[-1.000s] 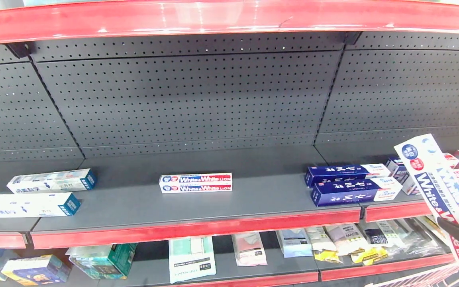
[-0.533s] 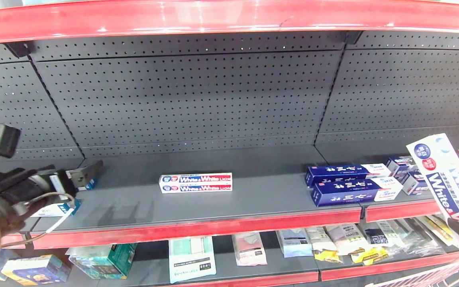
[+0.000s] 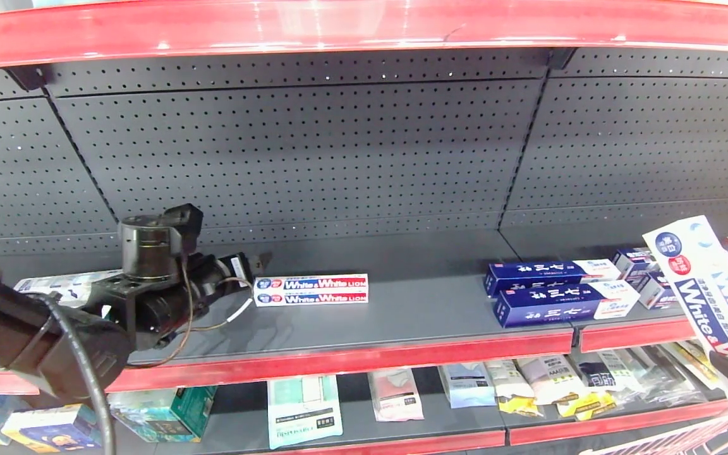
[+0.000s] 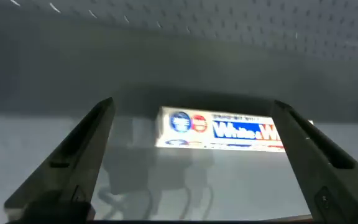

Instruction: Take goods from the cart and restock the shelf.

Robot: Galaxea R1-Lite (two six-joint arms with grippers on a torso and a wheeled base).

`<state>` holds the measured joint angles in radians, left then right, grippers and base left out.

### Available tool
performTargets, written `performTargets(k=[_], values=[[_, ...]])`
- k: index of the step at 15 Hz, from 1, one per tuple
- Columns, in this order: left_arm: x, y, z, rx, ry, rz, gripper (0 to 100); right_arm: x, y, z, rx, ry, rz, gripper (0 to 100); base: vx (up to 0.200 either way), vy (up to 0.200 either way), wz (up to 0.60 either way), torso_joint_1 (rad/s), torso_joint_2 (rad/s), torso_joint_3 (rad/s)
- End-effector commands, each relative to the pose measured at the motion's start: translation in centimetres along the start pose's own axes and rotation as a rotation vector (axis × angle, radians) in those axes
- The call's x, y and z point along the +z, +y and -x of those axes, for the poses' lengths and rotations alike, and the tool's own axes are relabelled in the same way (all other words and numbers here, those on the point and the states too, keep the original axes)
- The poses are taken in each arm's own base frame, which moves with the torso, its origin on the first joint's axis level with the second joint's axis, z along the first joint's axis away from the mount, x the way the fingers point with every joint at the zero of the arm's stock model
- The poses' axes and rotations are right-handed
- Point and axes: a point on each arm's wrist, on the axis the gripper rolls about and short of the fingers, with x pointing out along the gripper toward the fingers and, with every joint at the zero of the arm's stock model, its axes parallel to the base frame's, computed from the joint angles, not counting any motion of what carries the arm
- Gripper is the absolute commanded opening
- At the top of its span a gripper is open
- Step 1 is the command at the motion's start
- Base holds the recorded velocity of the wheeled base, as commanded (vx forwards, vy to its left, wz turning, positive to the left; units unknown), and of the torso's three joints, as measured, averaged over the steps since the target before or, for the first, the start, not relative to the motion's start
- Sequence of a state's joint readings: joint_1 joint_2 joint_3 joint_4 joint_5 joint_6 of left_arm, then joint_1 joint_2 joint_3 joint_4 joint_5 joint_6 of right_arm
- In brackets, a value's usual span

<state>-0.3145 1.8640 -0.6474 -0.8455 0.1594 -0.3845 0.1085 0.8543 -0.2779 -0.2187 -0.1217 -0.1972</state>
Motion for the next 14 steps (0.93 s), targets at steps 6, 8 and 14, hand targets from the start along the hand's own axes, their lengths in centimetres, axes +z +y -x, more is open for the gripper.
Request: performTargets(k=[6, 8, 14], values=[[0.1, -3.5, -5.2, -0.08, 0.099, 0.037, 100, -1.3, 0.2, 0.7, 0.002, -0.002, 0.024, 0, 0.0, 0.0, 0.0, 0.0, 0.0, 0.0], [-0.5, -3.6, -5.5, -0.105, 0.133, -0.023, 100, -1.5, 0.2, 0.7, 0.006, 0.002, 0.034, 0, 0.0, 0.0, 0.0, 0.0, 0.0, 0.0], [-1.7, -4.3, -9.1, -0.111, 0.137, -0.096, 100, -1.6, 0.4, 0.7, 0.026, 0.001, 0.042, 0, 0.0, 0.0, 0.0, 0.0, 0.0, 0.0]])
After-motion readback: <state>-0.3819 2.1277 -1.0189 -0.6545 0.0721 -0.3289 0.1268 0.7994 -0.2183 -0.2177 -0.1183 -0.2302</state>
